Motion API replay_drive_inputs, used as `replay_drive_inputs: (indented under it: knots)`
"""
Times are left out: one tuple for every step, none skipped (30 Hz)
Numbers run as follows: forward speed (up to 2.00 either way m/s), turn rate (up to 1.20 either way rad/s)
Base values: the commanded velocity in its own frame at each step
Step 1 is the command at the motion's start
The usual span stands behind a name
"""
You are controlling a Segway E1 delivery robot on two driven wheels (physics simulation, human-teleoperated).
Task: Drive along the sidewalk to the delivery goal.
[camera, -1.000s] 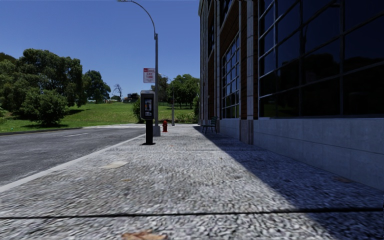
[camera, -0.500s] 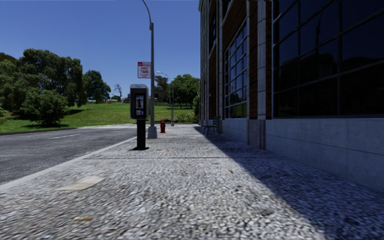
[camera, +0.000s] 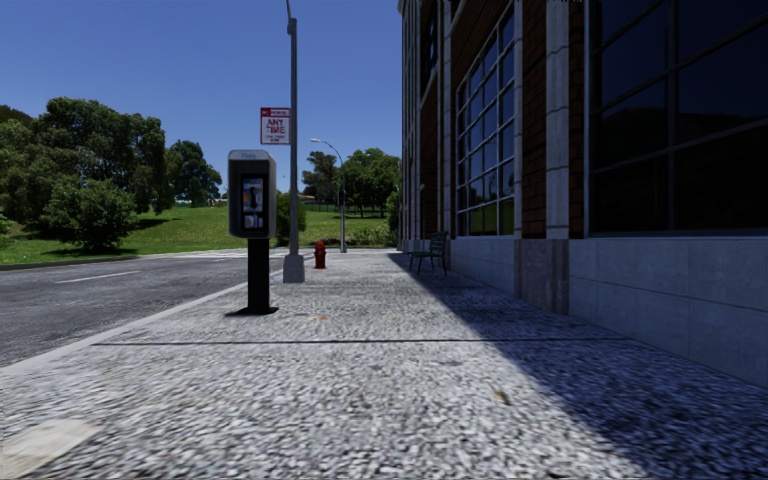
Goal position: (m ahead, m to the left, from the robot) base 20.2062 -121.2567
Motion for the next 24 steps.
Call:
replay_drive_inputs:
  knots:
    - [2.00,0.00]
    - [2.00,0.00]
    - [2.00,0.00]
    - [2.00,0.00]
    - [2.00,0.00]
    - [2.00,0.00]
    - [2.00,0.00]
    - [2.00,0.00]
    - [2.00,0.00]
    - [2.00,0.00]
    - [2.00,0.00]
    - [2.00,0.00]
    - [2.00,0.00]
    - [2.00,0.00]
    - [2.00,0.00]
    - [2.00,0.00]
    - [2.00,0.00]
    - [2.00,0.00]
    - [2.00,0.00]
    - [2.00,0.00]
    - [2.00,0.00]
    - [2.00,0.00]
    - [2.00,0.00]
    - [2.00,0.00]
